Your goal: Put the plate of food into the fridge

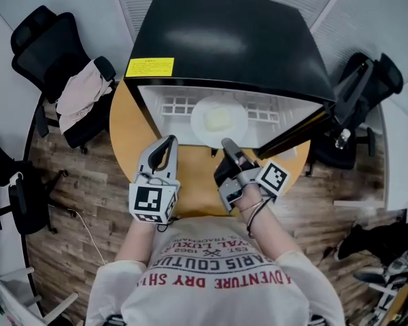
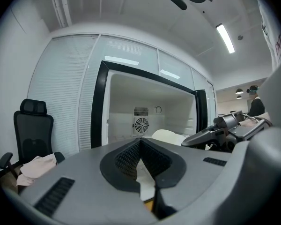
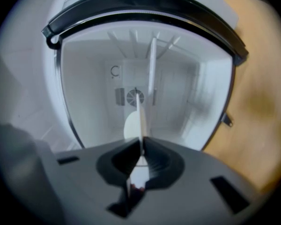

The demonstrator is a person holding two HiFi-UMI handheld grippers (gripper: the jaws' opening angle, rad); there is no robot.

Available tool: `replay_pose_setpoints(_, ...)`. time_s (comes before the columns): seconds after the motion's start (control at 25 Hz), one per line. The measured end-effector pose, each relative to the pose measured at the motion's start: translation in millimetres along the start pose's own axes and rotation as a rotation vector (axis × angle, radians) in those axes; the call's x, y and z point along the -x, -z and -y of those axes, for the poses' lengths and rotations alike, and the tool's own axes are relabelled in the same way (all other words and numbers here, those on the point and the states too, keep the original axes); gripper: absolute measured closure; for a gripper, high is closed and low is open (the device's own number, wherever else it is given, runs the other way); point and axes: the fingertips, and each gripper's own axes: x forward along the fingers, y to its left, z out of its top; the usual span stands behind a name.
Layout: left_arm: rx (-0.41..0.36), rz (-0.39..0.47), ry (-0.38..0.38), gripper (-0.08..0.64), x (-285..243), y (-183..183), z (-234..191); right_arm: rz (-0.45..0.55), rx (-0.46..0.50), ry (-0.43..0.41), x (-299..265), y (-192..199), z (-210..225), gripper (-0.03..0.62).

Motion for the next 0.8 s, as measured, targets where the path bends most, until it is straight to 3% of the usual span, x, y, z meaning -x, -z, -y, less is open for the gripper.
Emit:
replay_pose_setpoints(0.48,0.004,0.015,-0.038,0.534,-19.0,-5.2,-18.5,0.027,-0.071,0.027,-32.1,-15.3,6.9,0.552)
replay_pose_setpoints(0.8,0.000,-0.003,-0.041,0.534,-22.4,-0.1,-23.2,0.073,-0.079,-0.002,-46.3,-27.8,3.1,0.542)
